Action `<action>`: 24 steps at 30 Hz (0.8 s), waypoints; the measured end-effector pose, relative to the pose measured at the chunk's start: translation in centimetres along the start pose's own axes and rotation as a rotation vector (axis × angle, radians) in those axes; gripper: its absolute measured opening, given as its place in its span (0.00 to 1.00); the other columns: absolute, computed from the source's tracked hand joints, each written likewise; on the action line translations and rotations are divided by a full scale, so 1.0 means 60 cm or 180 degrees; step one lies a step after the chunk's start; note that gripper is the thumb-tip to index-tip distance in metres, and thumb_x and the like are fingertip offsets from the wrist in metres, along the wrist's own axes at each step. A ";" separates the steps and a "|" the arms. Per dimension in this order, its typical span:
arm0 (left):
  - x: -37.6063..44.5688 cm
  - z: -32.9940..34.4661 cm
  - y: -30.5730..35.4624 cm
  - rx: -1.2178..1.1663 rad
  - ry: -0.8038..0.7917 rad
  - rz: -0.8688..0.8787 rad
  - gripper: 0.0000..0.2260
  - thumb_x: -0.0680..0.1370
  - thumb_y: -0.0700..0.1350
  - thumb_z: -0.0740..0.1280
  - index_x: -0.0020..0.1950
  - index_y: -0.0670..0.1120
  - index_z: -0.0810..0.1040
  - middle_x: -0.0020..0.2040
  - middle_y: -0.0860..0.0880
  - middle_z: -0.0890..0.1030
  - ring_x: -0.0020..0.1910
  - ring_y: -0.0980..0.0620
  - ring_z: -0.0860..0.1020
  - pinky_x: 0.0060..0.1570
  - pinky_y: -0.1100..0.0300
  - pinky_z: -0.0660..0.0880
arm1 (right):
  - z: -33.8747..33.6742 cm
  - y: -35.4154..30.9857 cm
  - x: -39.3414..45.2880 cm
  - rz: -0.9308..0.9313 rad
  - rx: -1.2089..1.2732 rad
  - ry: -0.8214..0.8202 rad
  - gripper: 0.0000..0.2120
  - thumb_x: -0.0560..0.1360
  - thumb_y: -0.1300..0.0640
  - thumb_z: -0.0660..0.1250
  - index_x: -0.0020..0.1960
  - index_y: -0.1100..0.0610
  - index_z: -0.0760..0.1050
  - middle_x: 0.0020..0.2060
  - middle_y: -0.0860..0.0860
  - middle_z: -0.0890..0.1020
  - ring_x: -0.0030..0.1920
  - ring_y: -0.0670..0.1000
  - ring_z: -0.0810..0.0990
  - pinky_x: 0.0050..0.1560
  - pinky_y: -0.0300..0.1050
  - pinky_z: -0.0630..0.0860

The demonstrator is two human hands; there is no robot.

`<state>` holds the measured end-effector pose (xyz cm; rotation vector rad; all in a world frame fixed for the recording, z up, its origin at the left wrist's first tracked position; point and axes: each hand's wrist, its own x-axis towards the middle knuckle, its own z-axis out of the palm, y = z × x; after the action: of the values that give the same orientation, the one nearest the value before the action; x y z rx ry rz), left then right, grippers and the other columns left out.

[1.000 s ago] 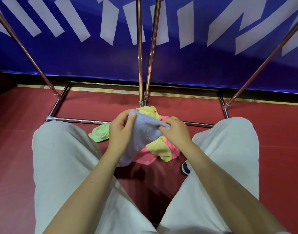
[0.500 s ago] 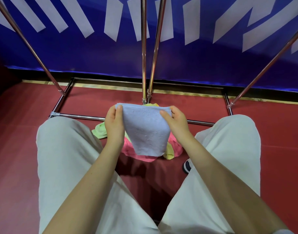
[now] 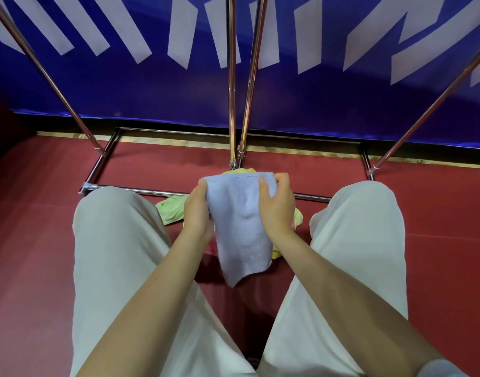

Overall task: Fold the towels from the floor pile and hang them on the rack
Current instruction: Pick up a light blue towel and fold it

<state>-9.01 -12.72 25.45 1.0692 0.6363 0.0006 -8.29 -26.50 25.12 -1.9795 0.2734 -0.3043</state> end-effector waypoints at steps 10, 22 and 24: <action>-0.003 0.035 -0.029 0.0332 0.0309 0.0324 0.11 0.79 0.54 0.59 0.50 0.50 0.78 0.54 0.47 0.82 0.54 0.48 0.80 0.58 0.51 0.75 | 0.034 -0.022 -0.013 0.0237 0.0325 -0.0069 0.19 0.76 0.57 0.65 0.33 0.51 0.58 0.26 0.45 0.64 0.28 0.45 0.63 0.33 0.41 0.61; 0.014 0.027 -0.023 0.0502 -0.0047 0.0499 0.13 0.84 0.46 0.55 0.44 0.46 0.74 0.41 0.51 0.76 0.37 0.62 0.77 0.44 0.66 0.71 | 0.048 -0.028 -0.016 -0.1092 0.0099 -0.1204 0.13 0.79 0.64 0.57 0.55 0.58 0.80 0.45 0.46 0.82 0.47 0.42 0.78 0.51 0.39 0.74; 0.018 0.018 -0.019 0.0507 -0.0128 0.0437 0.12 0.84 0.48 0.55 0.49 0.45 0.76 0.46 0.48 0.78 0.43 0.57 0.78 0.49 0.62 0.73 | 0.041 -0.023 -0.009 -0.1872 -0.0337 -0.0928 0.14 0.76 0.66 0.60 0.56 0.58 0.80 0.48 0.50 0.81 0.52 0.48 0.75 0.55 0.41 0.72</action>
<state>-7.95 -13.87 24.37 1.2623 0.5322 0.0480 -7.90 -23.64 25.34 -2.1451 -0.4985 -0.3707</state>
